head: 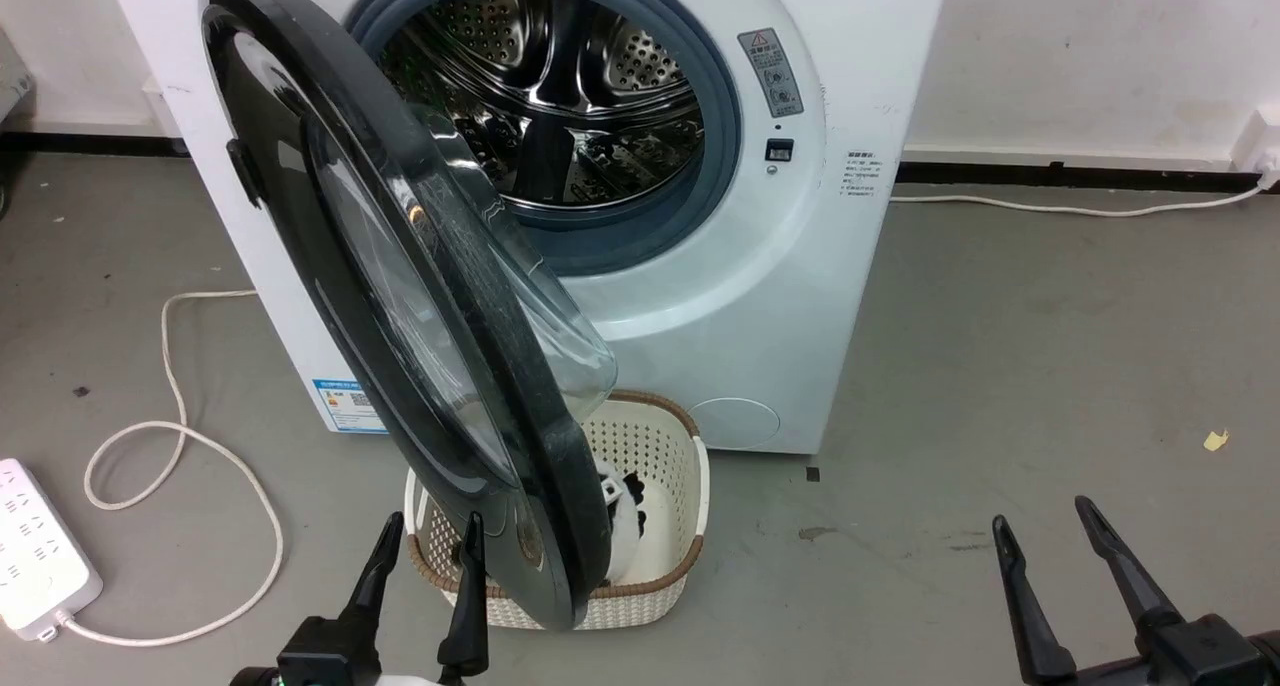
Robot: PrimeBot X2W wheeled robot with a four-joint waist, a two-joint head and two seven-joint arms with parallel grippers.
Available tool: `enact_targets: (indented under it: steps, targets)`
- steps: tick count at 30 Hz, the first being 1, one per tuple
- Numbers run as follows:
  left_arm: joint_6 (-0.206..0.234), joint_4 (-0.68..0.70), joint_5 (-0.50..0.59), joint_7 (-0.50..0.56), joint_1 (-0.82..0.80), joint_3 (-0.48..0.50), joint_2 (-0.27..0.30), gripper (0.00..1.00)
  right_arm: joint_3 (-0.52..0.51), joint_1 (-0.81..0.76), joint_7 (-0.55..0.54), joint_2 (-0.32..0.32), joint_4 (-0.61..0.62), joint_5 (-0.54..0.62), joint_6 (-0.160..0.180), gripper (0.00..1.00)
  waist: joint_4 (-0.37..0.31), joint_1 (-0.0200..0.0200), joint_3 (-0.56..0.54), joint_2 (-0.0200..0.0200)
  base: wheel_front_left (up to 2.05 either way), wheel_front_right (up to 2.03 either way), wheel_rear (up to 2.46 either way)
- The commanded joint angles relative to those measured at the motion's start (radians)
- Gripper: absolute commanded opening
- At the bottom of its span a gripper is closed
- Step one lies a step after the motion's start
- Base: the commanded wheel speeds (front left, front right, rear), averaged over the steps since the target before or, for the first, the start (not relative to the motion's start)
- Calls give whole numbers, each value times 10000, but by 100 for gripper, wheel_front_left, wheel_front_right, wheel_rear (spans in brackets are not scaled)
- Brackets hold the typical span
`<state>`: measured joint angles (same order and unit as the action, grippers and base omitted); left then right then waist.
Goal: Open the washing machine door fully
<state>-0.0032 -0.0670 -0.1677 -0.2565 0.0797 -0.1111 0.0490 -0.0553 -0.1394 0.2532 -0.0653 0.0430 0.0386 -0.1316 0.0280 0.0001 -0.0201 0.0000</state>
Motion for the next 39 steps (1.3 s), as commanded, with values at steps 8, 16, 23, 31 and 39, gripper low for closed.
enact_targets:
  steps: [8,16,23,31,39]
  targets:
    - [78,132,-4,-53,56,25,12,0,52,25,84,113,211,-48,9,100,-7,-1,56,0,0,0,0]
    - [358,1507,-235,-53,-172,582,12,0,95,57,85,134,292,-108,9,100,-81,-1,132,0,0,0,0]
    - [1110,4524,-971,-53,-1545,1721,12,0,136,129,85,144,323,-168,9,100,-238,-1,186,0,0,0,0]
    - [901,5625,-479,-20,-2724,703,15,0,163,105,85,148,197,-414,9,100,-375,-1,184,0,0,0,0]
    - [401,4691,150,1679,-2137,-1569,36,0,205,156,85,149,193,-578,9,100,-558,-1,294,0,0,0,0]
